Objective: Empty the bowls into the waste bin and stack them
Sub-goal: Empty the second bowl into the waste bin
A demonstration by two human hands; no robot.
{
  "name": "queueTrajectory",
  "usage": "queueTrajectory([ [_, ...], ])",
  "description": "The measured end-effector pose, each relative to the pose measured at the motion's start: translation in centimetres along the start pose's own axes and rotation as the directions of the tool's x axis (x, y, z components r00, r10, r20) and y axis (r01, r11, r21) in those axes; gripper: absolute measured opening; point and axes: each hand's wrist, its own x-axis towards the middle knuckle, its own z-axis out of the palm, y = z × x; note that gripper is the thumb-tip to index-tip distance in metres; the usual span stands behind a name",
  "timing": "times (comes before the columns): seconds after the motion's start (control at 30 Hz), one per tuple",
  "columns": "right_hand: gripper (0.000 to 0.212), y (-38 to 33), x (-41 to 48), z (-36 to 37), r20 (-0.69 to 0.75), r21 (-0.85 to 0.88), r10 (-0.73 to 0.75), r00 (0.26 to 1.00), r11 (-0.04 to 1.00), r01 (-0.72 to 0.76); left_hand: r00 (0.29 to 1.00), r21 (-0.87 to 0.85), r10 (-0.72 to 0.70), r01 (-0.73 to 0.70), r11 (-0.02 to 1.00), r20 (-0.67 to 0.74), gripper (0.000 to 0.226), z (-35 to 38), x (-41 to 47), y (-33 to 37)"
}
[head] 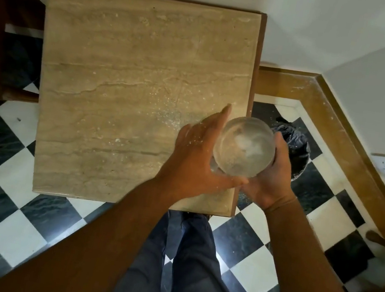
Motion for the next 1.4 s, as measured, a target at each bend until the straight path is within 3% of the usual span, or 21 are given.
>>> queueTrajectory([
  [0.07, 0.066, -1.2, -0.7, -0.9, -0.174, -0.035, -0.112, 0.978, 0.994, 0.108, 0.994, -0.008, -0.086, 0.085, 0.996, -0.069, 0.122, 0.1, 0.0, -1.0],
  [0.13, 0.062, -2.3, -1.5, -1.7, -0.349, -0.273, -0.286, 0.892, 0.942, 0.196, 0.967, 0.033, -0.182, 0.191, 0.981, -0.180, 0.100, -0.4, -0.2, -3.1],
  [0.17, 0.072, -2.8, -2.1, -2.4, -0.382, -0.451, -0.407, 0.830, 0.866, 0.217, 0.946, 0.063, -0.225, 0.246, 0.967, -0.234, 0.092, -0.8, -0.4, -4.4],
  [0.27, 0.101, -3.8, -3.6, -5.6, -0.226, -0.822, -0.787, 0.574, 0.470, 0.321, 0.873, 0.140, -0.336, 0.405, 0.903, -0.354, 0.082, -1.9, -1.5, -8.1],
  [0.33, 0.103, -4.0, -2.7, -8.2, -0.105, -0.937, -0.899, 0.425, 0.233, 0.260, 0.845, 0.193, -0.354, 0.456, 0.869, -0.402, 0.078, -2.3, -2.3, -9.9],
  [0.37, 0.104, -4.0, -1.5, -9.2, -0.119, -0.967, -0.898, 0.424, 0.201, 0.155, 0.838, 0.226, -0.358, 0.474, 0.851, -0.412, 0.076, -2.4, -2.6, -10.5],
  [0.47, 0.105, -3.0, 2.0, -10.8, -0.363, -0.931, -0.715, 0.598, 0.304, -0.202, 0.850, 0.313, -0.360, 0.487, 0.816, -0.385, 0.072, -2.6, -3.6, -11.8],
  [0.53, 0.104, -2.8, 3.1, -12.0, -0.365, -0.929, -0.702, 0.611, 0.229, -0.291, 0.856, 0.346, -0.348, 0.482, 0.805, -0.382, 0.071, -2.4, -4.0, -12.5],
  [0.67, 0.106, -3.5, 2.4, -12.5, -0.324, -0.946, -0.841, 0.432, 0.275, -0.175, 0.843, 0.368, -0.359, 0.507, 0.779, -0.400, 0.069, -1.9, -5.0, -13.3],
  [0.77, 0.107, -3.4, 1.3, -11.7, -0.197, -0.979, -0.931, 0.309, 0.168, -0.118, 0.847, 0.362, -0.364, 0.503, 0.785, -0.387, 0.068, -1.4, -5.4, -13.4],
  [0.83, 0.108, -2.9, 2.1, -11.7, -0.236, -0.971, -0.890, 0.389, 0.204, -0.123, 0.844, 0.363, -0.373, 0.510, 0.780, -0.385, 0.068, -1.1, -5.7, -13.5],
  [0.9, 0.108, -2.4, 2.9, -11.4, -0.407, -0.912, -0.765, 0.499, 0.365, -0.186, 0.842, 0.367, -0.380, 0.516, 0.774, -0.383, 0.068, -1.0, -6.2, -13.5],
  [0.97, 0.107, -2.8, 3.3, -11.3, -0.401, -0.916, -0.789, 0.466, 0.355, -0.187, 0.841, 0.364, -0.384, 0.518, 0.774, -0.382, 0.068, -0.8, -6.2, -13.4],
  [1.03, 0.106, -3.7, 3.3, -10.8, -0.244, -0.969, -0.895, 0.374, 0.211, -0.127, 0.830, 0.349, -0.391, 0.531, 0.772, -0.397, 0.067, -0.6, -6.3, -13.5],
  [1.07, 0.107, -3.7, 3.5, -10.8, -0.196, -0.978, -0.911, 0.363, 0.153, -0.145, 0.826, 0.348, -0.393, 0.536, 0.769, -0.404, 0.067, -0.5, -6.5, -13.5],
  [1.1, 0.108, -3.4, 3.6, -10.6, -0.208, -0.974, -0.890, 0.405, 0.153, -0.166, 0.823, 0.351, -0.398, 0.542, 0.764, -0.405, 0.067, -0.3, -6.5, -13.5],
  [1.17, 0.111, -1.9, 3.6, -10.9, -0.395, -0.917, -0.744, 0.539, 0.281, -0.285, 0.835, 0.362, -0.406, 0.532, 0.765, -0.371, 0.067, -0.1, -6.7, -13.3],
  [1.23, 0.108, -1.6, 3.3, -11.1, -0.428, -0.901, -0.743, 0.514, 0.307, -0.307, 0.841, 0.363, -0.404, 0.525, 0.770, -0.358, 0.068, 0.0, -6.8, -13.1],
  [1.33, 0.105, -3.3, 4.1, -10.7, -0.215, -0.976, -0.905, 0.367, 0.185, -0.115, 0.828, 0.357, -0.390, 0.534, 0.766, -0.402, 0.068, 0.1, -6.4, -13.2],
  [1.37, 0.104, -3.3, 4.4, -11.0, -0.182, -0.981, -0.916, 0.357, 0.143, -0.134, 0.827, 0.360, -0.391, 0.537, 0.763, -0.404, 0.068, 0.2, -6.2, -13.1],
  [1.4, 0.104, -3.0, 4.8, -11.4, -0.217, -0.973, -0.883, 0.416, 0.163, -0.163, 0.829, 0.362, -0.397, 0.537, 0.762, -0.394, 0.068, 0.2, -6.0, -13.0],
])
